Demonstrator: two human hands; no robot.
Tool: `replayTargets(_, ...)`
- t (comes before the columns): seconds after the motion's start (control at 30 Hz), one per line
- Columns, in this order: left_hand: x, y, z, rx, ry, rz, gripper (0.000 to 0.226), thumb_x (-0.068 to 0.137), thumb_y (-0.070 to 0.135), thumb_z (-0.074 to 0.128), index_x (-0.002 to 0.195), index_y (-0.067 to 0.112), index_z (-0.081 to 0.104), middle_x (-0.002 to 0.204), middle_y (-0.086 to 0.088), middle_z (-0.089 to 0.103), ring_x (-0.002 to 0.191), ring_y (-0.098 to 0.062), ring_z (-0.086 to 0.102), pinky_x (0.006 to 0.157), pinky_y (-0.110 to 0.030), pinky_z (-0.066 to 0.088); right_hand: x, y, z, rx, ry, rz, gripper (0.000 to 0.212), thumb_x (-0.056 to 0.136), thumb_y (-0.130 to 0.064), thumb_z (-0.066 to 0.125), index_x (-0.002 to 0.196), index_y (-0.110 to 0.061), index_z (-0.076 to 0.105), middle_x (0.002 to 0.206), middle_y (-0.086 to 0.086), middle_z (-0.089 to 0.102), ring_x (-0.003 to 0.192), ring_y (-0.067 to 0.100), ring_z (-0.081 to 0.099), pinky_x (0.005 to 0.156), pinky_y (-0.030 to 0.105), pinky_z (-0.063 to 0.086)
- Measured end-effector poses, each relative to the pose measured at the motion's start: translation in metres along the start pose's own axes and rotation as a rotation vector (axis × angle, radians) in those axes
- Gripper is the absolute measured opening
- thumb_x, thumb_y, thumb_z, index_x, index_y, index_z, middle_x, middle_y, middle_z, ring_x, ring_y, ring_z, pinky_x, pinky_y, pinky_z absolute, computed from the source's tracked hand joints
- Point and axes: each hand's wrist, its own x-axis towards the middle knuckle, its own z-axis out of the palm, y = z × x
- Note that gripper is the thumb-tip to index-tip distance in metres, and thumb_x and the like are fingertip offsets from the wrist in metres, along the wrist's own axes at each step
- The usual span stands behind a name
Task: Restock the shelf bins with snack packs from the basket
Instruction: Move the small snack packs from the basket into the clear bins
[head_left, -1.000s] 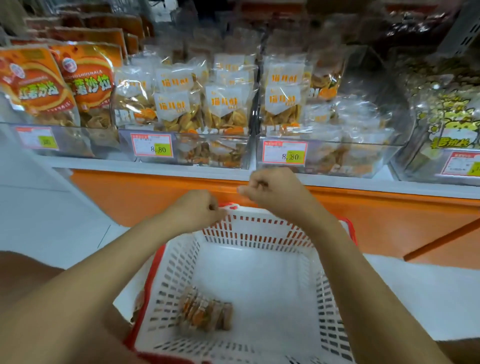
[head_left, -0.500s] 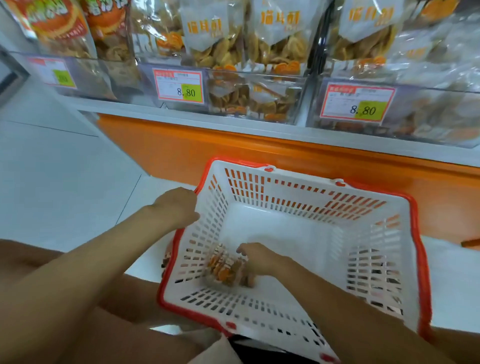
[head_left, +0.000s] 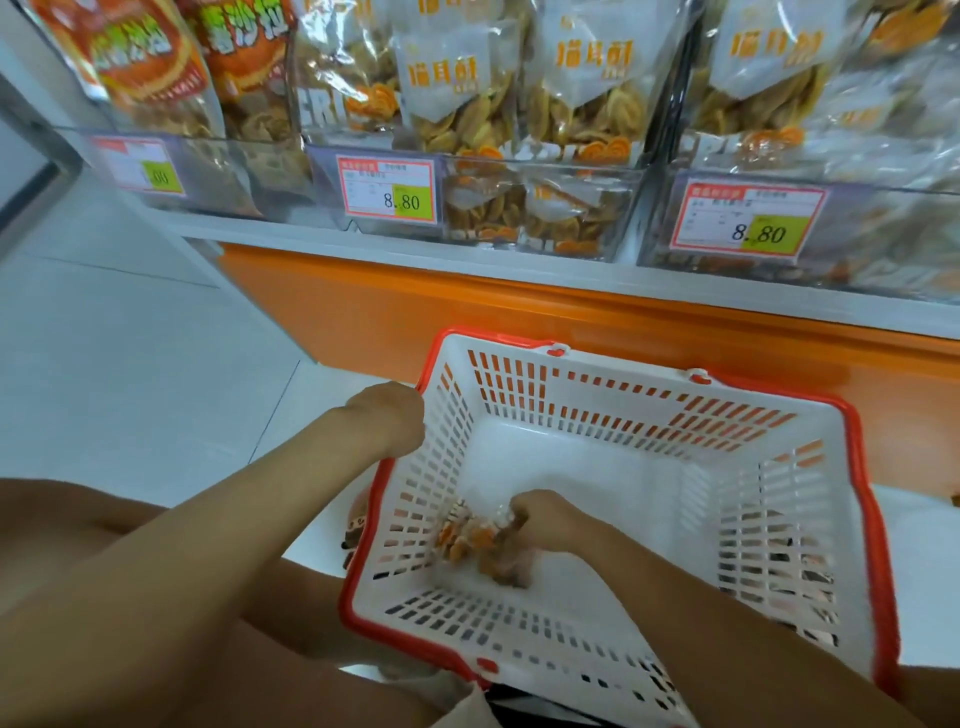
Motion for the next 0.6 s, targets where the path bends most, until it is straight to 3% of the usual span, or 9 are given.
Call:
replayTargets(0.07, -0.006, -0.003, -0.004, -0.019, -0.030, 0.030, 0.026, 0.101, 0.030, 0.040, 0.100, 0.007, 0.053, 0.090, -0.005, 0.049, 0.084, -0.020, 0.050, 0.071, -0.027, 0.042, -0.008, 0.003, -0.024, 0.266, 0.069, -0.007, 0.014, 0.078, -0.014, 0.071, 0.086, -0.008, 0.062, 0.080, 0.004, 0.055, 0.078, 0.026, 0.057, 0.063, 0.026, 0.039)
replayTargets(0.13, -0.009, -0.007, -0.005, -0.042, -0.046, 0.038, 0.031, 0.100, 0.034, 0.042, 0.099, 0.006, 0.055, 0.085, -0.003, 0.049, 0.077, -0.017, 0.050, 0.068, -0.026, 0.042, -0.023, 0.001, -0.049, 0.527, 0.144, -0.034, 0.029, 0.082, -0.005, 0.070, 0.106, -0.015, 0.056, 0.094, 0.007, 0.058, 0.085, 0.024, 0.060, 0.064, 0.024, 0.048)
replayTargets(0.17, -0.010, -0.007, -0.005, -0.069, -0.048, 0.039, 0.032, 0.100, 0.033, 0.042, 0.089, 0.007, 0.056, 0.077, -0.002, 0.048, 0.069, -0.015, 0.048, 0.064, -0.025, 0.040, -0.032, -0.004, -0.061, 0.633, 0.214, -0.055, 0.040, 0.082, -0.004, 0.071, 0.113, -0.017, 0.049, 0.102, 0.008, 0.057, 0.085, 0.020, 0.060, 0.064, 0.023, 0.050)
replayTargets(0.23, -0.013, -0.007, -0.006, -0.125, -0.051, 0.050, 0.038, 0.100, 0.030, 0.043, 0.066, 0.013, 0.044, 0.065, 0.000, 0.042, 0.055, -0.013, 0.040, 0.057, -0.024, 0.035, -0.048, -0.014, -0.079, 0.773, 0.420, -0.129, 0.050, 0.080, -0.003, 0.073, 0.118, -0.012, 0.043, 0.109, 0.013, 0.055, 0.082, 0.014, 0.059, 0.062, 0.022, 0.053)
replayTargets(0.33, -0.025, -0.002, -0.014, -0.161, -0.125, 0.096, 0.043, 0.098, 0.041, 0.046, 0.065, 0.013, 0.045, 0.064, -0.001, 0.042, 0.051, -0.012, 0.038, 0.061, -0.026, 0.039, -0.076, -0.034, -0.099, 0.913, 0.558, -0.276, 0.050, 0.079, -0.008, 0.075, 0.120, -0.019, 0.049, 0.115, 0.007, 0.059, 0.097, 0.020, 0.062, 0.070, 0.025, 0.058)
replayTargets(0.4, -0.037, 0.003, -0.022, -0.207, -0.166, 0.159, 0.053, 0.091, 0.060, 0.047, 0.086, 0.009, 0.059, 0.076, -0.003, 0.055, 0.058, -0.014, 0.049, 0.066, -0.026, 0.046, -0.094, -0.049, -0.107, 1.025, 0.533, -0.379, 0.045, 0.079, -0.010, 0.075, 0.118, -0.019, 0.054, 0.112, 0.007, 0.065, 0.102, 0.027, 0.065, 0.079, 0.031, 0.058)
replayTargets(0.47, -0.049, 0.009, -0.029, -0.366, -0.141, 0.240, 0.070, 0.081, 0.072, 0.047, 0.108, 0.009, 0.063, 0.105, -0.001, 0.064, 0.087, -0.017, 0.062, 0.084, -0.029, 0.052, -0.112, -0.064, -0.112, 1.138, 0.515, -0.464, 0.046, 0.077, -0.010, 0.074, 0.118, -0.018, 0.055, 0.112, 0.008, 0.069, 0.101, 0.026, 0.068, 0.085, 0.037, 0.057)
replayTargets(0.53, -0.061, 0.018, -0.037, -0.698, -0.108, 0.341, 0.065, 0.080, 0.064, 0.053, 0.117, 0.011, 0.062, 0.116, 0.001, 0.065, 0.106, -0.015, 0.062, 0.093, -0.030, 0.052, -0.128, -0.074, -0.116, 1.236, 0.490, -0.555, 0.053, 0.073, -0.010, 0.075, 0.122, -0.015, 0.054, 0.112, 0.011, 0.069, 0.103, 0.026, 0.067, 0.087, 0.036, 0.056)
replayTargets(0.6, -0.072, 0.031, -0.047, -1.015, -0.038, 0.465, 0.043, 0.085, 0.044, 0.062, 0.114, 0.012, 0.064, 0.112, -0.001, 0.069, 0.107, -0.016, 0.064, 0.094, -0.030, 0.052, -0.142, -0.080, -0.121, 1.211, 0.483, -0.584, 0.061, 0.067, -0.019, 0.080, 0.122, -0.012, 0.054, 0.112, 0.013, 0.069, 0.104, 0.030, 0.066, 0.088, 0.039, 0.055)
